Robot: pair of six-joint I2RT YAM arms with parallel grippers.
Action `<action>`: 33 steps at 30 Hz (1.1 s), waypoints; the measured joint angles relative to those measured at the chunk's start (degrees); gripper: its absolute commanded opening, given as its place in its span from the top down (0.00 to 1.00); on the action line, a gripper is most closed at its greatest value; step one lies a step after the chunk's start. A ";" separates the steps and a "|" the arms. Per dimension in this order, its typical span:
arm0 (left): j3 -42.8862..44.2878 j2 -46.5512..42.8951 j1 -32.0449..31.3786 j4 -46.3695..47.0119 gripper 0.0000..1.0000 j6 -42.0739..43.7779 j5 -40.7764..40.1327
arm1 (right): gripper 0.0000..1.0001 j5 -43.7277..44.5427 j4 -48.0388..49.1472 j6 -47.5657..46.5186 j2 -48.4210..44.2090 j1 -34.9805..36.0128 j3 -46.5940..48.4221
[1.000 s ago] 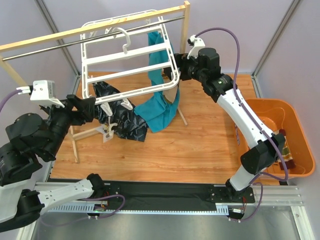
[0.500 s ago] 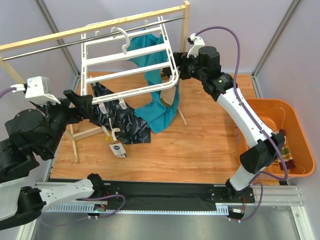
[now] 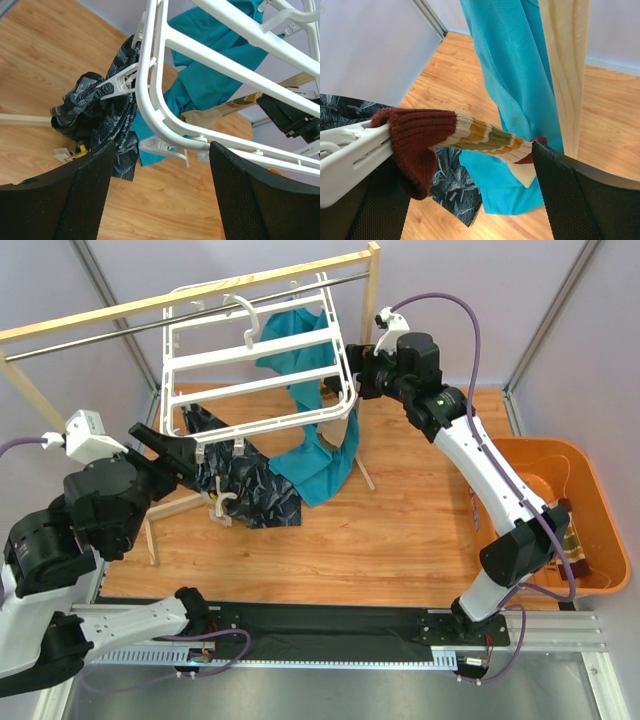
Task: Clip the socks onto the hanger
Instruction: Rotate the hanger.
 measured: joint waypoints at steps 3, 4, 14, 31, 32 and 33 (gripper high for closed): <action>-2.27 -0.79 -0.02 0.52 0.21 -3.80 -1.18 | 0.06 -0.07 0.02 0.00 0.00 0.00 -0.04; -2.75 -1.07 0.00 0.96 0.23 -4.81 -1.86 | 0.06 -0.13 0.02 0.00 0.00 0.00 -0.07; -11.76 -6.23 0.00 14.91 0.33 -4.55 -8.22 | 0.06 -0.46 0.37 0.20 -0.07 0.00 -1.09; -12.48 -4.63 0.04 22.73 0.62 -0.22 -9.05 | 0.05 -0.37 0.50 1.79 -0.09 -0.46 -1.14; -12.48 -4.61 0.04 22.97 0.67 0.07 -9.03 | 0.05 -0.35 0.50 1.92 -0.09 -0.48 -1.14; -12.50 -4.57 0.04 23.17 0.71 0.28 -9.09 | 0.04 -0.33 0.50 2.10 -0.09 -0.48 -1.16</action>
